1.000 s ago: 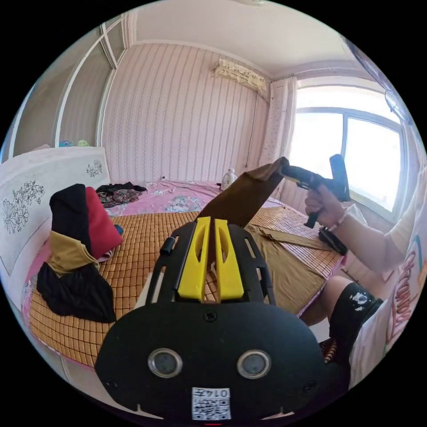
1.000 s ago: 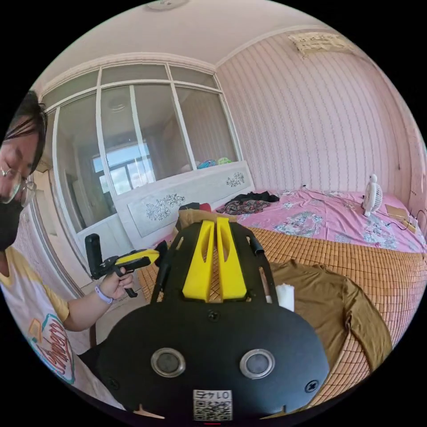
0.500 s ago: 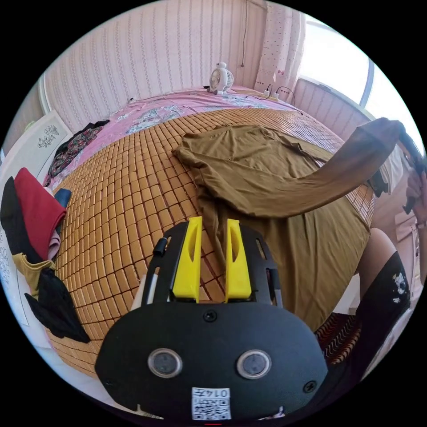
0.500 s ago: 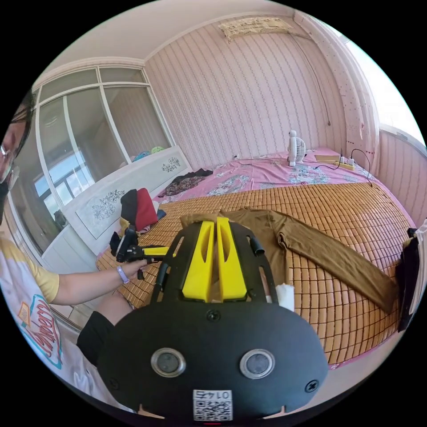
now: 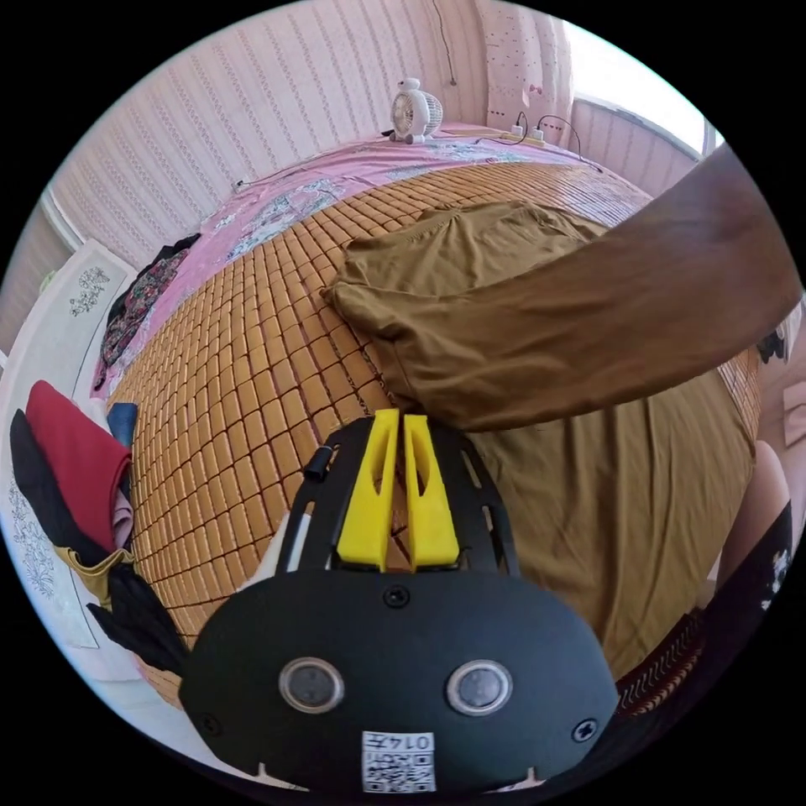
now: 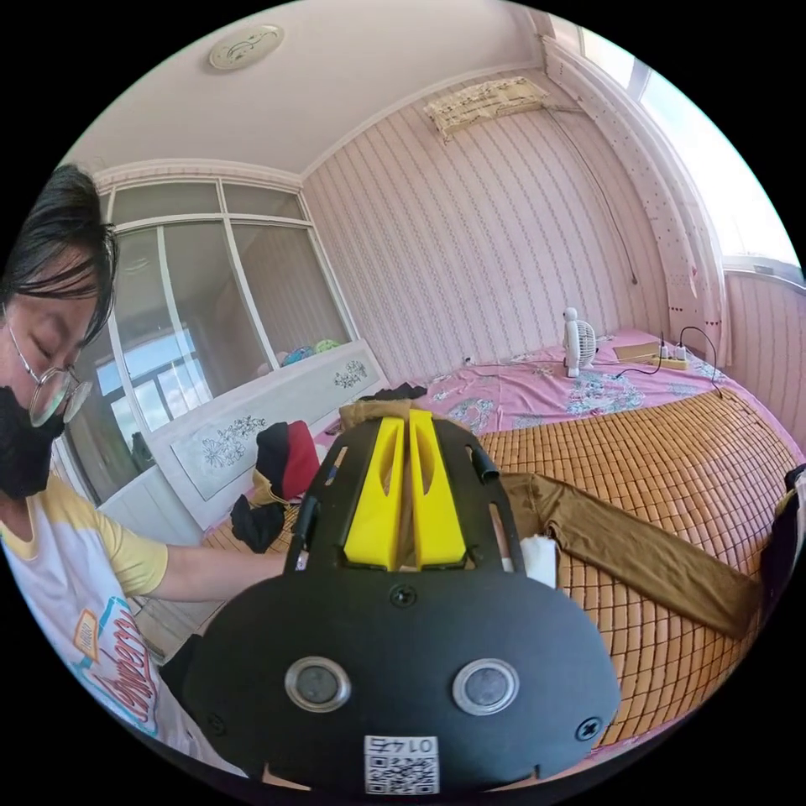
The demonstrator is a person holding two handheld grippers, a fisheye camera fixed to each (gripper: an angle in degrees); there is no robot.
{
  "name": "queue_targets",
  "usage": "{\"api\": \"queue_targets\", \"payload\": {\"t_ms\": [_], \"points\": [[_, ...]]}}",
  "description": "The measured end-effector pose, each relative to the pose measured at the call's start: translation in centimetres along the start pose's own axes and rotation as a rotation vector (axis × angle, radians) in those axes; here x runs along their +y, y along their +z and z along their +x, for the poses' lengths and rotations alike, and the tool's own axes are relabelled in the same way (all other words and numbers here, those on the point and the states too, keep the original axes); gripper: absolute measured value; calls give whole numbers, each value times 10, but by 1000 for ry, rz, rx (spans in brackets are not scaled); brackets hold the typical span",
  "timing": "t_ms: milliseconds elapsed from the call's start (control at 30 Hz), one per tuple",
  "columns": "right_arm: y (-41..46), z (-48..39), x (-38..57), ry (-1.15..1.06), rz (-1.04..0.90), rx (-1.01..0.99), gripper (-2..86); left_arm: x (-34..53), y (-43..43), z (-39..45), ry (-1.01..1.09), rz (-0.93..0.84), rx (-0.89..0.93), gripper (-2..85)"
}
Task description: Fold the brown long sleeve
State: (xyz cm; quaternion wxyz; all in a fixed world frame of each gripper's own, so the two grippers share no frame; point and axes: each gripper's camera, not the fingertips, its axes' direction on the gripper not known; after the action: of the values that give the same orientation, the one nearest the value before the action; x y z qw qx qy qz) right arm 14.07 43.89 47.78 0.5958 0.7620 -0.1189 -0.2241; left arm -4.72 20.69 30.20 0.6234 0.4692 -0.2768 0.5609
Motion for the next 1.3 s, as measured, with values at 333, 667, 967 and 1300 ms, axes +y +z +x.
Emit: {"api": "queue_targets", "payload": {"t_ms": [333, 667, 967, 1300], "points": [[-18, 37, 101, 241, -415, 193, 21, 33, 7, -94, -435, 59, 246, 4], [20, 49, 110, 231, -692, 266, 63, 48, -20, -119, -454, 118, 281, 50], [114, 53, 107, 67, -903, 405, 40, 33, -6, -98, -322, 79, 260, 63], [62, 70, 97, 308, -956, 529, 52, 37, 7, -102, -353, 74, 301, 66]]}}
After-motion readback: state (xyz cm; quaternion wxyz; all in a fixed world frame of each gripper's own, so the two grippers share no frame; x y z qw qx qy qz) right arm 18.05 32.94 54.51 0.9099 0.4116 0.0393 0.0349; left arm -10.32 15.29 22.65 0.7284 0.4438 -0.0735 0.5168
